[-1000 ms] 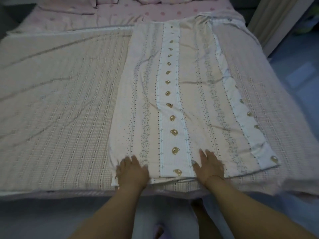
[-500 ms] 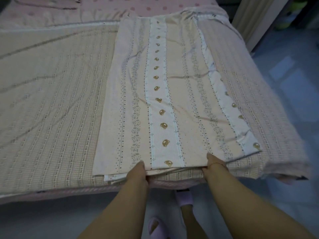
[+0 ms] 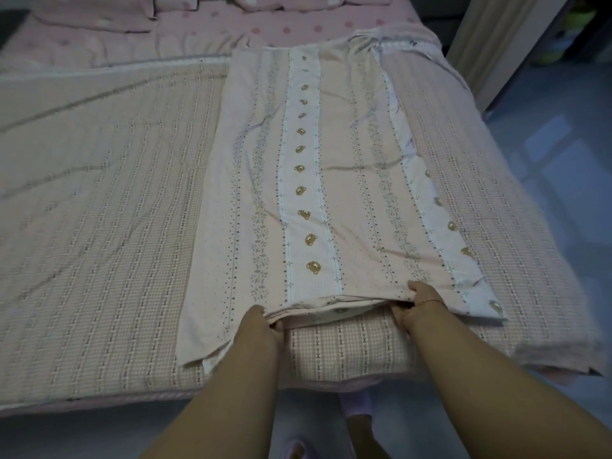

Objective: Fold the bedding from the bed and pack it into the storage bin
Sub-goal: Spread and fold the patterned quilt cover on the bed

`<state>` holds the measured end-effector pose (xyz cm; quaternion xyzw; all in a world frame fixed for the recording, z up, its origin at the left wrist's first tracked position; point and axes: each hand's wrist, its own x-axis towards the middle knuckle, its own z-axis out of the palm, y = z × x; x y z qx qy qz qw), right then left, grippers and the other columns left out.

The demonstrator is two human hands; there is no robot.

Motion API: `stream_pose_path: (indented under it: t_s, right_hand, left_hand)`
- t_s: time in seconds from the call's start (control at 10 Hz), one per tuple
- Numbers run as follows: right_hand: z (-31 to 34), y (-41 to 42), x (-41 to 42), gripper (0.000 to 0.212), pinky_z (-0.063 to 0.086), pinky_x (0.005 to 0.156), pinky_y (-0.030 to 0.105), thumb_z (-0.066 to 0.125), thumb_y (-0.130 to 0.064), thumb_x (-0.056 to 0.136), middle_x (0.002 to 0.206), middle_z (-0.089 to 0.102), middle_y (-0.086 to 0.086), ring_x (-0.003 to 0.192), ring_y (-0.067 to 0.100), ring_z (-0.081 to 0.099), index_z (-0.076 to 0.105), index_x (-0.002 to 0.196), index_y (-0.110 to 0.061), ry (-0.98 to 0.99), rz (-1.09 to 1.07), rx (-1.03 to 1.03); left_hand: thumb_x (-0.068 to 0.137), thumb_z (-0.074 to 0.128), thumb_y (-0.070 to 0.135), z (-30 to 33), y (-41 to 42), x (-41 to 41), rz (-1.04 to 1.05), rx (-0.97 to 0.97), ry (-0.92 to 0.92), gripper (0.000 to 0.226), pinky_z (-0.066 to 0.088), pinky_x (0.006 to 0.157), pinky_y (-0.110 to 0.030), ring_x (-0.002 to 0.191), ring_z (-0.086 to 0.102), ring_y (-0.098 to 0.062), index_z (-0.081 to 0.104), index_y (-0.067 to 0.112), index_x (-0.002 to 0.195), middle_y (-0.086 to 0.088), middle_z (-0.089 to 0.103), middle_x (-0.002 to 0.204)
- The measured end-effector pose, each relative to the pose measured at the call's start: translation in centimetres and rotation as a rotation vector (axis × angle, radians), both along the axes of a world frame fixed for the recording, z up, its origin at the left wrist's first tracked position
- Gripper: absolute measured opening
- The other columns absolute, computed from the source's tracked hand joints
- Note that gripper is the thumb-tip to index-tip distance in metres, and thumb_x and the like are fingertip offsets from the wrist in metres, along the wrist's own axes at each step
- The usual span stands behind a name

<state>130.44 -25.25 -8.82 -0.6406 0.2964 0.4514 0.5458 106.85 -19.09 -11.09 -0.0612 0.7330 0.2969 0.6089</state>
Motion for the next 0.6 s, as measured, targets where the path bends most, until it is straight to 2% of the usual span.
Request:
stream_pose_path:
  t_s: [0.1, 0.2, 0.3, 0.4, 0.5, 0.6]
  right_hand:
    - [0.6, 0.1, 1.3, 0.039, 0.052, 0.085, 0.038, 0.053, -0.011, 0.093, 0.129, 0.057, 0.01, 0.116, 0.028, 0.058, 0.049, 0.133, -0.011, 0.009, -0.045, -0.001]
    - [1.3, 0.1, 1.9, 0.04, 0.051, 0.085, 0.039, 0.05, -0.009, 0.094, 0.129, 0.057, 0.013, 0.116, 0.03, 0.057, 0.047, 0.135, -0.01, 0.012, -0.047, 0.013]
    - [2.5, 0.3, 1.9, 0.044, 0.05, 0.088, 0.042, 0.049, -0.009, 0.095, 0.132, 0.054, 0.014, 0.118, 0.032, 0.055, 0.041, 0.139, -0.009, -0.01, -0.053, 0.051]
    - [4.2, 0.8, 1.7, 0.042, 0.048, 0.095, 0.046, 0.048, -0.012, 0.097, 0.132, 0.053, 0.017, 0.117, 0.033, 0.055, 0.041, 0.138, -0.01, -0.05, -0.032, 0.111]
    - [6.3, 1.6, 1.7, 0.04, 0.049, 0.092, 0.047, 0.05, -0.016, 0.096, 0.13, 0.055, 0.017, 0.108, 0.032, 0.058, 0.045, 0.135, -0.01, -0.088, -0.003, 0.162]
    - [8.5, 2.9, 2.1, 0.04, 0.05, 0.085, 0.045, 0.05, -0.021, 0.096, 0.127, 0.057, 0.016, 0.096, 0.029, 0.058, 0.046, 0.134, -0.008, -0.124, 0.035, 0.2]
  left_hand:
    - [0.09, 0.053, 0.018, 0.5, 0.1, -1.4, 0.022, -0.114, -0.022, 0.009, 0.043, 0.05, -0.025, 0.067, 0.052, -0.016, 0.057, 0.012, 0.096, -0.003, 0.057, 0.084]
    - [0.091, 0.041, 0.008, 0.5, 0.6, -2.4, -0.051, -0.016, -0.07, 0.01, 0.047, 0.047, -0.03, 0.065, 0.052, -0.02, 0.051, 0.008, 0.093, -0.006, 0.051, 0.079]
    - [0.093, 0.036, 0.003, 1.3, 1.3, -2.9, -0.045, 0.056, -0.093, 0.016, 0.05, 0.038, -0.022, 0.07, 0.051, -0.02, 0.048, 0.009, 0.083, -0.007, 0.049, 0.084]
    - [0.093, 0.036, 0.005, 8.2, 1.5, -1.1, 0.138, 0.186, -0.12, 0.027, 0.059, 0.074, -0.038, 0.1, 0.059, -0.031, 0.053, 0.0, 0.113, -0.018, 0.056, 0.115]
    - [0.089, 0.046, 0.013, 10.6, 2.5, -0.3, 0.145, 0.297, -0.081, 0.03, 0.053, 0.067, -0.048, 0.088, 0.063, -0.036, 0.054, 0.003, 0.117, -0.017, 0.062, 0.112]
    - [0.088, 0.061, 0.022, 12.0, 4.7, 0.3, 0.084, 0.375, 0.06, 0.033, 0.054, 0.082, -0.045, 0.09, 0.065, -0.032, 0.057, 0.002, 0.114, -0.018, 0.064, 0.118]
